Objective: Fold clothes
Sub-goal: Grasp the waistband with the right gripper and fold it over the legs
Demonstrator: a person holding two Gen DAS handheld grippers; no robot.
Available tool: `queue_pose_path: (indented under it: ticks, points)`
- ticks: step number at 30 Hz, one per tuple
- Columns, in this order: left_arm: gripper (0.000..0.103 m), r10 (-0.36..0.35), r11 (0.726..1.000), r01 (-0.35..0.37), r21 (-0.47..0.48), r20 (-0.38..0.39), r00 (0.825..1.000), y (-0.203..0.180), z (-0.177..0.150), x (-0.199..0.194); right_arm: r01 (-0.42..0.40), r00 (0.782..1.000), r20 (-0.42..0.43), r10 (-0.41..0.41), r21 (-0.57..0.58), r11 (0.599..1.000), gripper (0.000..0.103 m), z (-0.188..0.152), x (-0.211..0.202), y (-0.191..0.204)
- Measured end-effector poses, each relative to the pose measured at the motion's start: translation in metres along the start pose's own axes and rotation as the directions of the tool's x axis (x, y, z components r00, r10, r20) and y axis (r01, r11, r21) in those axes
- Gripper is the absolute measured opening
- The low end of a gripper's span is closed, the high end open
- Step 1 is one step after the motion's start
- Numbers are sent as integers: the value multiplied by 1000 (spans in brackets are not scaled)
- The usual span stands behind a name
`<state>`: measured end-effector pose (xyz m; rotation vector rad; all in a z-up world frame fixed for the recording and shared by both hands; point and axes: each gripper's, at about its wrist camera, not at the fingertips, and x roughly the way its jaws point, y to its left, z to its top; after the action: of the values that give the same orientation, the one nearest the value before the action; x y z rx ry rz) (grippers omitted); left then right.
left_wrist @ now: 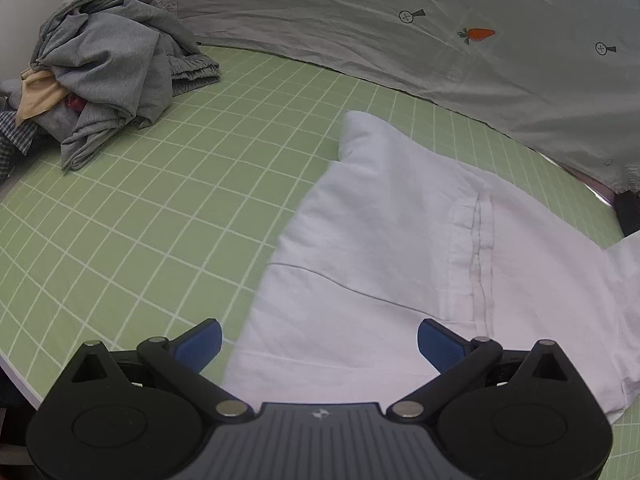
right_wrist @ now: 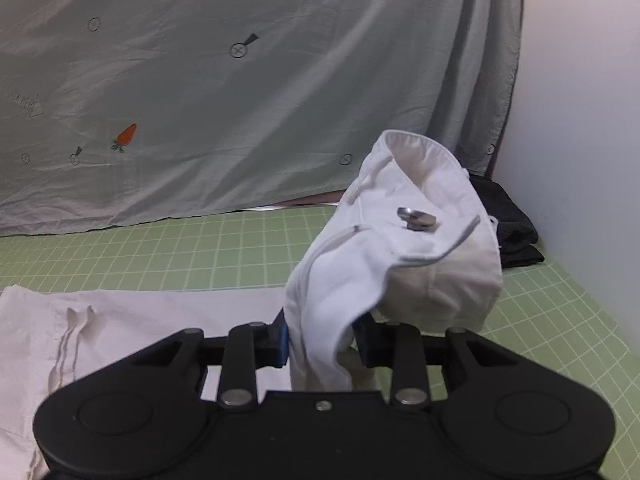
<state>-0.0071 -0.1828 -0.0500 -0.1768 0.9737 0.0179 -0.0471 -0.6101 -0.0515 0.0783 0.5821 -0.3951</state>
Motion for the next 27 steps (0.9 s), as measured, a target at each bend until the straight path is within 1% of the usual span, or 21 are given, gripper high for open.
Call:
queue_pose_path:
  ticks: [2, 6, 8, 9, 11, 13, 15, 17, 18, 20, 22, 24, 27]
  points:
    - [103, -10, 1000, 10, 16, 4, 1000, 17, 8, 2, -3, 1000, -6, 3, -26, 1000, 33, -4, -4, 32]
    - [103, -31, 997, 30, 72, 14, 999, 51, 22, 5, -11, 998, -68, 5, -89, 996, 33, -30, 1, 92]
    - [103, -29, 994, 27, 102, 13, 1000, 68, 26, 8, -3, 992, -128, -15, -141, 990, 33, -52, 13, 121]
    - [103, -25, 994, 24, 105, 10, 1000, 78, 27, 9, -7, 985, -170, -24, -180, 984, 34, -65, 22, 134]
    - [103, -21, 994, 20, 103, 5, 1000, 95, 30, 10, 41, 981, -175, -90, -265, 963, 34, -82, 26, 153]
    - [103, -22, 995, 21, 93, 3, 1000, 111, 31, 10, 87, 973, -172, -155, -348, 933, 36, -98, 29, 172]
    - [103, -28, 996, 28, 81, -1, 1000, 122, 33, 12, 108, 967, -182, -180, -347, 931, 37, -94, 26, 174]
    - [103, -40, 996, 41, 76, -7, 999, 128, 34, 14, 115, 964, -189, -188, -341, 933, 38, -86, 21, 173]
    - [103, -47, 996, 47, 77, -7, 999, 130, 34, 14, 109, 966, -186, -177, -327, 939, 40, -81, 17, 172]
    - [103, -60, 995, 60, 81, -5, 998, 132, 34, 15, 96, 971, -181, -156, -299, 949, 49, -72, 7, 170]
    - [103, -65, 995, 65, 79, -1, 998, 134, 34, 16, 75, 978, -168, -121, -257, 964, 54, -64, -4, 169]
    - [103, -68, 995, 68, 67, 0, 998, 136, 35, 17, 43, 987, -146, -73, -200, 979, 54, -56, -18, 170]
    - [103, -68, 996, 68, 57, 2, 998, 138, 38, 18, 46, 993, -102, -62, -148, 988, 57, -45, -33, 171]
